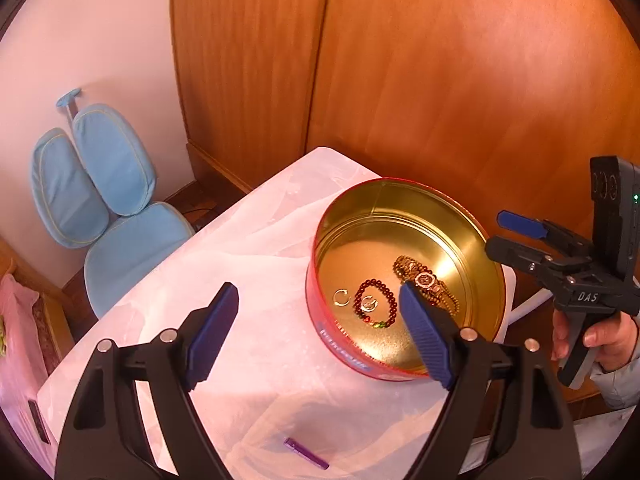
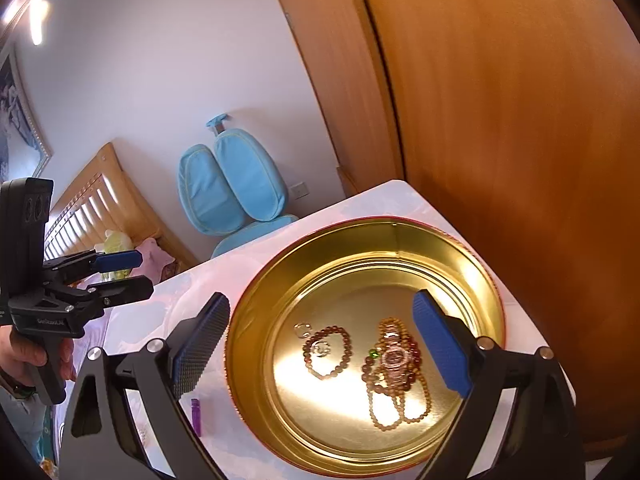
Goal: Organize jewelry
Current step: 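Withdraw both tools and move over the pearl bracelet and purple lipstick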
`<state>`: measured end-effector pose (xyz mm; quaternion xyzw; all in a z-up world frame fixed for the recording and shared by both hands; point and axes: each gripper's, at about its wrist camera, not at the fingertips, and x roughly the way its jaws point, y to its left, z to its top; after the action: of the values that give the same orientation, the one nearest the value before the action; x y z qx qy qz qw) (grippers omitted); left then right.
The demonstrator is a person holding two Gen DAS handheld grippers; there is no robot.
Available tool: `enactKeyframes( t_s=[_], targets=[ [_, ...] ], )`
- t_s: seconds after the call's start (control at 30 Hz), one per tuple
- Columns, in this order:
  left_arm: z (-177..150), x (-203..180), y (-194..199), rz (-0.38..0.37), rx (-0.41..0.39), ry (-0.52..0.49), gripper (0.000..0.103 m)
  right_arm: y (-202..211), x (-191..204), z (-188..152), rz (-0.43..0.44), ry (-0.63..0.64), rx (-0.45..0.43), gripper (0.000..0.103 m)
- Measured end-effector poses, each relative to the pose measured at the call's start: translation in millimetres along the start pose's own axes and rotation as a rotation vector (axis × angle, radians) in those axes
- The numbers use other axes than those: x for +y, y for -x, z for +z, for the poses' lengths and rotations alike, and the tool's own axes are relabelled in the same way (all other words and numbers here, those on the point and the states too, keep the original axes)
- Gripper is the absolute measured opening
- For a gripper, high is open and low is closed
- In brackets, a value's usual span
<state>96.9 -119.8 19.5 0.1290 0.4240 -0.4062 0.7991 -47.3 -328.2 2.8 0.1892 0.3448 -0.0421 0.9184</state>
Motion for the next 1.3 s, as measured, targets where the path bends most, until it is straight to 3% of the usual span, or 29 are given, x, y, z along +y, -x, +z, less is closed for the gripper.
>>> enactKeyframes(
  t_s=[0.27, 0.73, 0.9, 1.3],
  targets=[
    [-25.7, 16.2, 11.0, 0.032, -0.012, 0.062, 0.081, -6.6, 29.2, -9.7, 0.062, 0.032, 0.02, 0.093],
    [-92.9, 54.5, 52.3, 0.114, -0.038, 0.157, 0.081, -34.4, 112.8, -30.9, 0.21, 0.261, 0.088, 0.093],
    [-123.6, 71.3, 64.5, 0.138, -0.015, 0.229, 0.081, -45.8, 144.1, -47.0, 0.281, 0.379, 0.13, 0.093],
    [-211.1, 100.4, 60.4, 0.218, 0.096, 0.373, 0.081, -85.2, 189.0, -112.6, 0.297, 0.535, 0.303, 0.093]
  ],
)
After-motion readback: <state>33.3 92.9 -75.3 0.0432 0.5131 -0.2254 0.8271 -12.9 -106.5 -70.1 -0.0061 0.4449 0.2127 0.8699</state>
